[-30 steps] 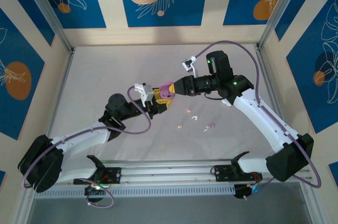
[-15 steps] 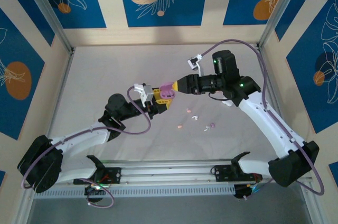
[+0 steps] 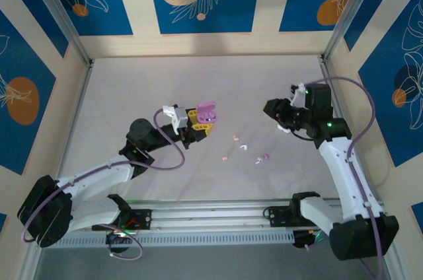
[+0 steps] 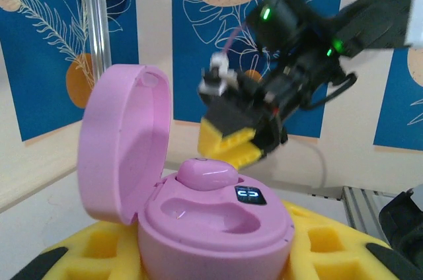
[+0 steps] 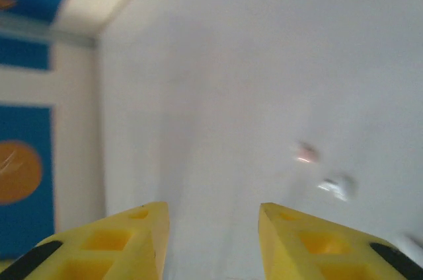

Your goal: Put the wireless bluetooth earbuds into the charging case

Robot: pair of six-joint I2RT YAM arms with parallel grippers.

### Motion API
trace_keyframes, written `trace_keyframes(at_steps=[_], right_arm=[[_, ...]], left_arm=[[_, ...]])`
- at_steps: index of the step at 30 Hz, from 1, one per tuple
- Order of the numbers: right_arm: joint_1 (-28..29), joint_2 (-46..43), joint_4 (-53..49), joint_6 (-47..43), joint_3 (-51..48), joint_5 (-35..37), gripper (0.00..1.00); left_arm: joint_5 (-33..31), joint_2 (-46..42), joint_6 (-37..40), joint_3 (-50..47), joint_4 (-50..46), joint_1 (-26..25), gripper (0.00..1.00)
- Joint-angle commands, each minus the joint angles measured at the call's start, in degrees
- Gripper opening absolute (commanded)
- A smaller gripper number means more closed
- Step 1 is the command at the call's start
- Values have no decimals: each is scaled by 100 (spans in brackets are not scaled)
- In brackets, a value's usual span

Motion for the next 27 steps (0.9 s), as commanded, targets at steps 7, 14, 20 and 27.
trace_keyframes(at_steps=[7, 14, 20, 27], right_arm=[[-348, 990, -413, -81, -1236, 408, 37], [48, 1746, -471, -175, -1159, 837, 36], [281, 1960, -401, -105, -1150, 788, 38], [474, 2090, -354, -1, -1244, 760, 37]], left_arm=[[-52, 7, 112, 9, 107, -78, 25], [-71, 40, 84, 22, 100, -75, 25], [-86, 38, 85, 30, 65, -77, 25], [-72, 66, 85, 40, 63, -78, 25]])
